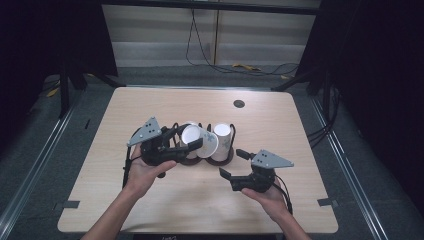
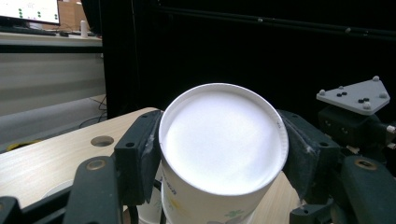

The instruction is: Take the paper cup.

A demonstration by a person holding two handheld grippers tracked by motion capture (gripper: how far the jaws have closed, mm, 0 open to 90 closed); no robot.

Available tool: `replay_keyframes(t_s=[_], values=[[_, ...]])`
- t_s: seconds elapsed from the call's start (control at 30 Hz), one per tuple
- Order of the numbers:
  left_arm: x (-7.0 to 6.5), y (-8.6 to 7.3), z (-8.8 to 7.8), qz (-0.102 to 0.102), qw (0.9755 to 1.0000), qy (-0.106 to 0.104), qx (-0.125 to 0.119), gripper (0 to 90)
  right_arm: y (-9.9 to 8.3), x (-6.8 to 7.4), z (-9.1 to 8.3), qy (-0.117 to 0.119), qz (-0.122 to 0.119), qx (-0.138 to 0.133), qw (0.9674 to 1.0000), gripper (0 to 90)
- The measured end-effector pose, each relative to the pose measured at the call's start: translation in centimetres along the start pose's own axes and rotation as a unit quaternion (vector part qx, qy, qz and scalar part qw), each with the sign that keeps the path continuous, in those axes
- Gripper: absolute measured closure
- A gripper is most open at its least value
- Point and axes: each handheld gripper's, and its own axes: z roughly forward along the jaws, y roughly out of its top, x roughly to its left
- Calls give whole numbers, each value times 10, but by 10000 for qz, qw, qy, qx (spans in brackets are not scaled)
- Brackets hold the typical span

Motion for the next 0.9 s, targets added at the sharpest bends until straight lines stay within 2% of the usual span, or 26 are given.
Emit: replay_keyframes(t_s=[0.07, 0.17, 0.47, 0.9], values=[[0, -1, 0, -23, 10000, -88, -25, 353, 6, 0, 2, 21, -17, -64, 10000, 147], [-3, -3, 1, -34, 9998, -95, -167, 353, 14, 1, 5, 80, -51, -161, 9998, 145], [-7, -4, 4, -62, 9997, -199, -130, 354, 27, 6, 21, 235, -205, -311, 9990, 140], [-10, -6, 6, -28, 9997, -223, -122, 354, 25, 13, 32, 81, -364, -381, 9986, 132]])
